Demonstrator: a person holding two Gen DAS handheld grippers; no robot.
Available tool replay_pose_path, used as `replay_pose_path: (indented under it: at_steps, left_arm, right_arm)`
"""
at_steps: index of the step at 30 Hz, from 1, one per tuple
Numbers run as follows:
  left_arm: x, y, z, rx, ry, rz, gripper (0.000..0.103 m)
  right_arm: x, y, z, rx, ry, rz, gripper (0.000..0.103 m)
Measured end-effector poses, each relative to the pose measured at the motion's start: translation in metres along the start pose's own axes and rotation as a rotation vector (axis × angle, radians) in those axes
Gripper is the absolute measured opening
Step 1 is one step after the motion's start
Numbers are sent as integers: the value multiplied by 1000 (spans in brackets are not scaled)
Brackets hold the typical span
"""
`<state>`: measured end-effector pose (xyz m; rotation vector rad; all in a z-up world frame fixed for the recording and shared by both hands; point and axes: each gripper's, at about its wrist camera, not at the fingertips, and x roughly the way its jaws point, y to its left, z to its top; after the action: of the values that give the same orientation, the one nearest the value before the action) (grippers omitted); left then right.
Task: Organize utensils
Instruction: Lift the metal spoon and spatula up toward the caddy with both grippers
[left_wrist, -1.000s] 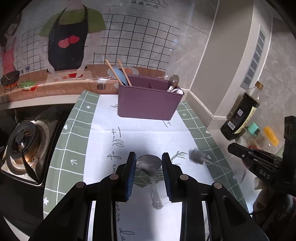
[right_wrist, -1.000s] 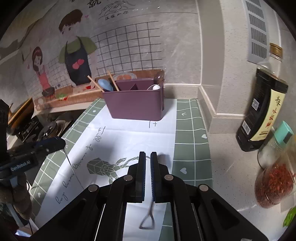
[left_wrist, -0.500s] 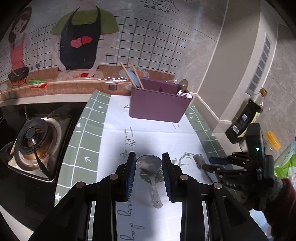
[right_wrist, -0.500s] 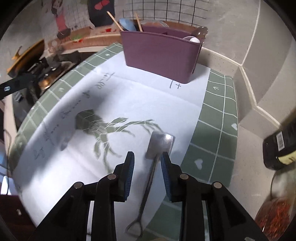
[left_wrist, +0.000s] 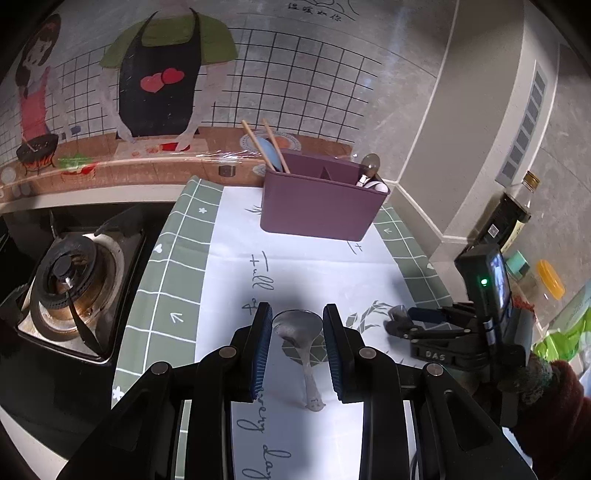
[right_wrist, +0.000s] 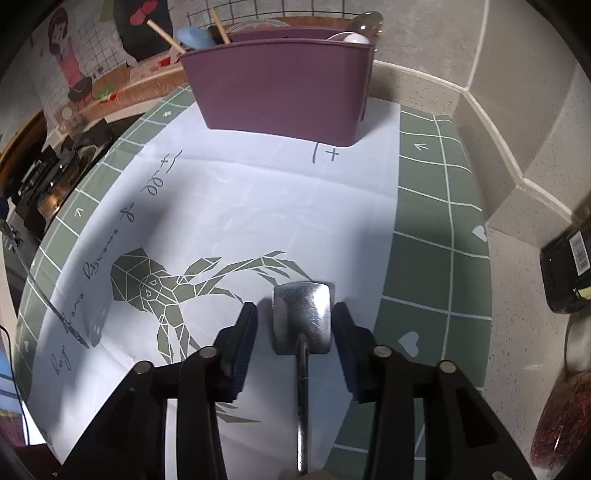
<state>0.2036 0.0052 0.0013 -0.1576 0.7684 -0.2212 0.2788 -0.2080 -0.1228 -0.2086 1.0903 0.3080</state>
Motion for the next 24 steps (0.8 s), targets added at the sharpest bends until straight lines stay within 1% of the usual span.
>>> replay_pose_path:
  at_steps: [1,3,4,6,10,16,19,24]
  left_arm:
    - [0,-1,0,3,-1,0,29]
    - [-1,-2,0,8,-1,1,29]
    - [-1,-2,0,10,0,2,29]
    - [-1,-2,0,13,3,3,29]
    - [-1,-3,-2,18,10,4,29]
    - [-1,-5,-3,32,15,2,29]
    - [0,-7,-2,43,14,0,29]
    - [3,-9,3,50,10,-12,29]
  right_arm:
    - [1,2,-1,-16,-2,-11,43]
    - [0,6,-2,-48,-14,-23,38]
    - [-2,5,-4,-52,-18,-18,30]
    - [-4,5,-5,-52,-17,-28,30]
    - [-18,-1,-7,-10,-70,-16,30]
    - [-59,-5,-11,32,-190,9,30]
    - [-76,-6,-11,54,-244,35,30]
    - [-104,-3,-4,75,-340,57,29]
